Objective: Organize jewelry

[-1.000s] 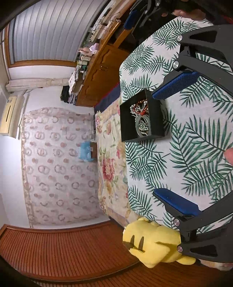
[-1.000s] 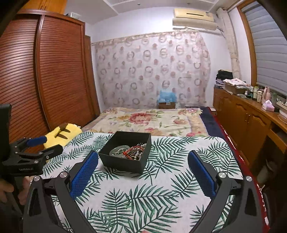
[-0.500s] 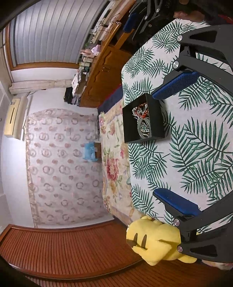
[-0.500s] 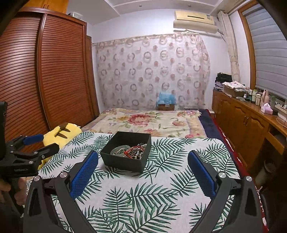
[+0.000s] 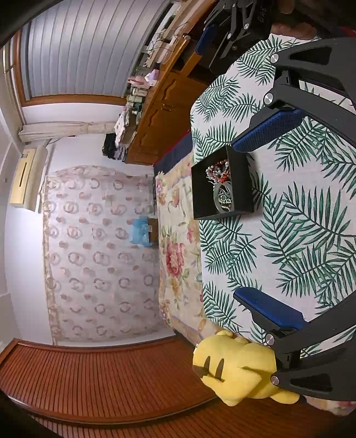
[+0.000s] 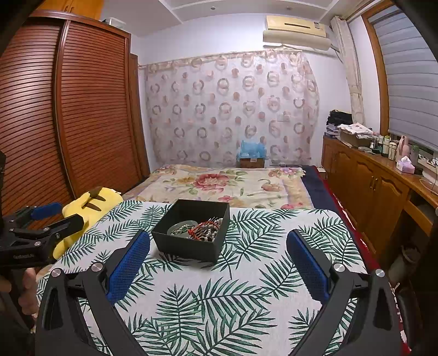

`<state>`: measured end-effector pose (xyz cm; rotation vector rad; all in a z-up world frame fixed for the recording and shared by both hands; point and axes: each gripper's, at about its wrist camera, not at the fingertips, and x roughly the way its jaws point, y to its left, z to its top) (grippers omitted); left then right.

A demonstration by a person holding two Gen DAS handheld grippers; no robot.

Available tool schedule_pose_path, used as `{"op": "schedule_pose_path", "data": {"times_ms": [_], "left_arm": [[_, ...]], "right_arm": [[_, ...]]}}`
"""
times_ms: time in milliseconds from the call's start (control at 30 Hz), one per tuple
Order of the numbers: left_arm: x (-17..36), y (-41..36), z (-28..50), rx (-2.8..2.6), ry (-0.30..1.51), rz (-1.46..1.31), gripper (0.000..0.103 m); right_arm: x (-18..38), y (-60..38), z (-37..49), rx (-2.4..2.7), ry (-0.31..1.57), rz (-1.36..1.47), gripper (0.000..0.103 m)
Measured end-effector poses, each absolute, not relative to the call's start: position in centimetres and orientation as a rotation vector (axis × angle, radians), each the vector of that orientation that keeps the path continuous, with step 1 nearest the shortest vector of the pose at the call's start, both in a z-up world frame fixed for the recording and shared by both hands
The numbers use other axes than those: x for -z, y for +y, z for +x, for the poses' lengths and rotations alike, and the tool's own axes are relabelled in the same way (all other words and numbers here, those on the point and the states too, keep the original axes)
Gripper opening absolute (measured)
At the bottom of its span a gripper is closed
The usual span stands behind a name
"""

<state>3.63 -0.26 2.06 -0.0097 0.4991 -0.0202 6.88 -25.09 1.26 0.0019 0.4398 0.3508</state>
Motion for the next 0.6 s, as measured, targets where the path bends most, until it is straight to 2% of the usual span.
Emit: {"op": "schedule_pose_path", "data": {"times_ms": [600], "left_arm": [[-2.34, -0.22, 3.2, 0.023, 0.492, -0.017, 0.095]], "right_arm": [[-1.07, -25.39, 6.92, -0.344, 0.443, 0.001, 0.101]]}}
